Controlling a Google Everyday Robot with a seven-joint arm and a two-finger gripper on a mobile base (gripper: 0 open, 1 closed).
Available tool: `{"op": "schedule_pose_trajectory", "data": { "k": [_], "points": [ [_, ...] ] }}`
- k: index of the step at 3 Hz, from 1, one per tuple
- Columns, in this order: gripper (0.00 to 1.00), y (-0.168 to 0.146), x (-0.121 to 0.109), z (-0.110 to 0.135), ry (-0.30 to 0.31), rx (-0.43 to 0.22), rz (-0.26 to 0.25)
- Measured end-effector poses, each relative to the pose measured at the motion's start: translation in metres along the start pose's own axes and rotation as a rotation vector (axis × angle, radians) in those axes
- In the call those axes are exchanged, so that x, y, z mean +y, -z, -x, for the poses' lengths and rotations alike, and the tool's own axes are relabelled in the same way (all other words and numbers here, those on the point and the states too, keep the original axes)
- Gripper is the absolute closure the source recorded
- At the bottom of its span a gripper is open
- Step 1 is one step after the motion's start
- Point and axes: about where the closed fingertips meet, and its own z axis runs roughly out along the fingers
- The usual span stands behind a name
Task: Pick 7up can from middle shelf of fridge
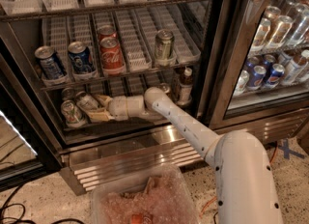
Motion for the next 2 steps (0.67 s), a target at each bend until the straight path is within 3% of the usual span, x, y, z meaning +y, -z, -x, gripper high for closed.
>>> {"op": "schedule_pose_trajectory", "data": {
  "k": [2],
  "points": [
    [1.0,0.021,0.026,0.015,0.063,0.03,0.019]
  ]
}}
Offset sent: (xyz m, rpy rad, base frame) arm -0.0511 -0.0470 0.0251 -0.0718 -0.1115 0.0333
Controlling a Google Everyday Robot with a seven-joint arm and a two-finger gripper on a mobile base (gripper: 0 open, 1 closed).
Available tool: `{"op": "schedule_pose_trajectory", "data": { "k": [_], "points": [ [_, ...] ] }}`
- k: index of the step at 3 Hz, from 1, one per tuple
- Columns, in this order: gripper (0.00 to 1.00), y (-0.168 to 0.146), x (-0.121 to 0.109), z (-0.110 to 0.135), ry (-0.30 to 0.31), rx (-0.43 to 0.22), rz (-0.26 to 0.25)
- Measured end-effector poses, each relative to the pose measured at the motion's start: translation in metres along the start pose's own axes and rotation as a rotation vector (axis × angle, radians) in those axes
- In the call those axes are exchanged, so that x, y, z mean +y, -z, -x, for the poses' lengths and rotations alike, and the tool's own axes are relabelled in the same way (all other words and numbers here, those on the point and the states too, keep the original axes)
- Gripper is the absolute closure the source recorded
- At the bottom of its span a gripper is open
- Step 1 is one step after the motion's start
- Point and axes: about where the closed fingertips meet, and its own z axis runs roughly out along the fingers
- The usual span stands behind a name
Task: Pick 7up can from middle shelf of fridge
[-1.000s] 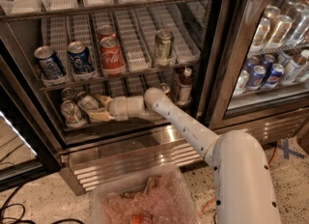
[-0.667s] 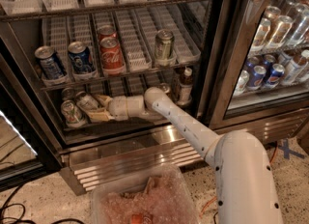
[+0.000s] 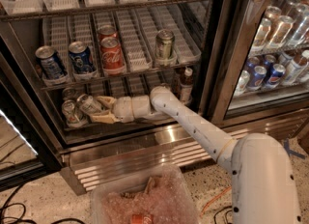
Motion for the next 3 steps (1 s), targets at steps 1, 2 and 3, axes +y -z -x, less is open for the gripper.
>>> {"op": "schedule_pose_trajectory", "data": {
  "k": [1,2,3],
  "points": [
    [1.0,0.012,0.02,0.013,0.049,0.023,0.018],
    [1.0,0.021,0.033,0.018,0.064,0.046,0.027],
    [1.0,0.029,0.044,0.021,0.064,0.061,0.039]
  ]
}}
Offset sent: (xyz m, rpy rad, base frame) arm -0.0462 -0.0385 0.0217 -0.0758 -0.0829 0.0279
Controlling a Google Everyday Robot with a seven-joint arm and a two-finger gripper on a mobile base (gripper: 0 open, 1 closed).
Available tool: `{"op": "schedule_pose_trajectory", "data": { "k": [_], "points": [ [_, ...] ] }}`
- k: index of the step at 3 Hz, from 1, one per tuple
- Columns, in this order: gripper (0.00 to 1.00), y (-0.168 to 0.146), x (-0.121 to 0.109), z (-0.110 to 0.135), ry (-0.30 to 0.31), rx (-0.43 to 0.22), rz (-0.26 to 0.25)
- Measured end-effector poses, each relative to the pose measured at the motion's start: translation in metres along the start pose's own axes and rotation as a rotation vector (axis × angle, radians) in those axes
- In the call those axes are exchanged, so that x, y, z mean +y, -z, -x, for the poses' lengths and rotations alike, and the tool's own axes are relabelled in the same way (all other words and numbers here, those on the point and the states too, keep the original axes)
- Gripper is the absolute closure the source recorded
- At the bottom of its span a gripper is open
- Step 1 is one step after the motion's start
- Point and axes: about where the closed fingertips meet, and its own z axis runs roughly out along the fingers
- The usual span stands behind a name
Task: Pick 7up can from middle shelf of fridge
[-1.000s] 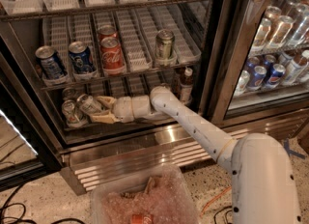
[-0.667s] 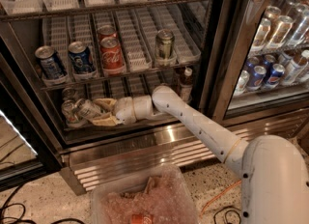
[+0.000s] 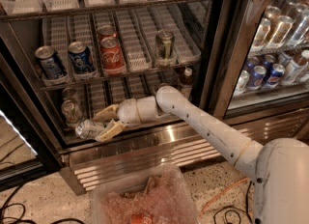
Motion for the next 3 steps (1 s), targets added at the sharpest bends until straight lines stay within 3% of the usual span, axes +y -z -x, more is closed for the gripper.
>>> {"op": "schedule_pose_trajectory", "data": {
  "k": [3],
  "points": [
    [1.0,0.008,0.0155,0.0098,-0.016,-0.046,0.046]
  ]
}}
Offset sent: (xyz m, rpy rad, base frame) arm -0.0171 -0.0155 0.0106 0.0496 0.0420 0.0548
